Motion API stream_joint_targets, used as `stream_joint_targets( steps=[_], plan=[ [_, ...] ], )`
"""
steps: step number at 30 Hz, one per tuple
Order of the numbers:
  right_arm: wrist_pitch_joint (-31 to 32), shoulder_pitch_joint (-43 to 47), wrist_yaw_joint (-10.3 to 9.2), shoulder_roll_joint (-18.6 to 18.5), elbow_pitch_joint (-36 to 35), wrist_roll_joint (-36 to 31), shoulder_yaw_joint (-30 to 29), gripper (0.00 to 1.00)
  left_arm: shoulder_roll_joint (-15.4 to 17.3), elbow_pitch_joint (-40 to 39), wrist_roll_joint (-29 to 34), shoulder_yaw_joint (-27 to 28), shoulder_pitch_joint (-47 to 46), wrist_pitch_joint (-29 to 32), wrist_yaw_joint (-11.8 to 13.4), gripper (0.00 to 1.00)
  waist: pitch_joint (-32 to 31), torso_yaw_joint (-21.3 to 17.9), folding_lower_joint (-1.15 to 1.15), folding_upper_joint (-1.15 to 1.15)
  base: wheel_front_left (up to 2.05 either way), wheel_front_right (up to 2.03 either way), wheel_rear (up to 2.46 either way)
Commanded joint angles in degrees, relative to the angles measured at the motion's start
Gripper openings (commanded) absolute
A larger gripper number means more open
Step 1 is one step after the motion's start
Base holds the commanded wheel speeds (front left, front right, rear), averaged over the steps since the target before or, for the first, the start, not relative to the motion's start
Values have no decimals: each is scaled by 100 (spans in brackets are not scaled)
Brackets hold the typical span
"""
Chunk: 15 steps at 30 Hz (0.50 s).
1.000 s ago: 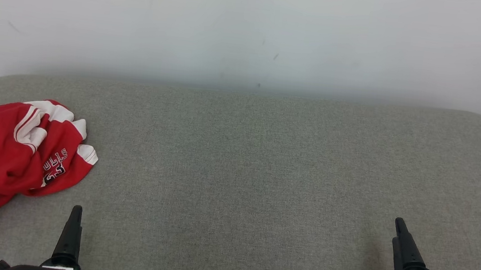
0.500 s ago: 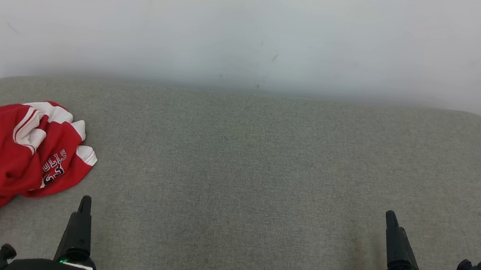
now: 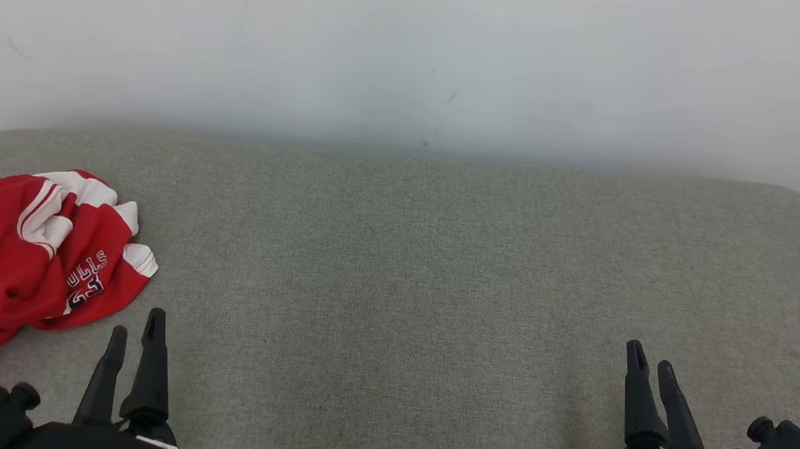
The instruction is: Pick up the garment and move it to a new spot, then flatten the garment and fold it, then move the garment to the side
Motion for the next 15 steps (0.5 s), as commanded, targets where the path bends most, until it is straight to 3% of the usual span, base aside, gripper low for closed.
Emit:
stream_joint_targets(
  steps=[1, 15],
  plan=[
    [-75, -26, -4, -19, -138, -244, 64, 100, 5, -168, 296, -44, -16, -63, 2, 100, 1, -1, 0, 0, 0, 0, 0],
    [-340, 73, -6, -22, -283, -1074, 144, 100, 80, -335, 1428, -337, 12, -277, 44, 100, 4, 3, 0, 0, 0, 0, 0]
  ],
)
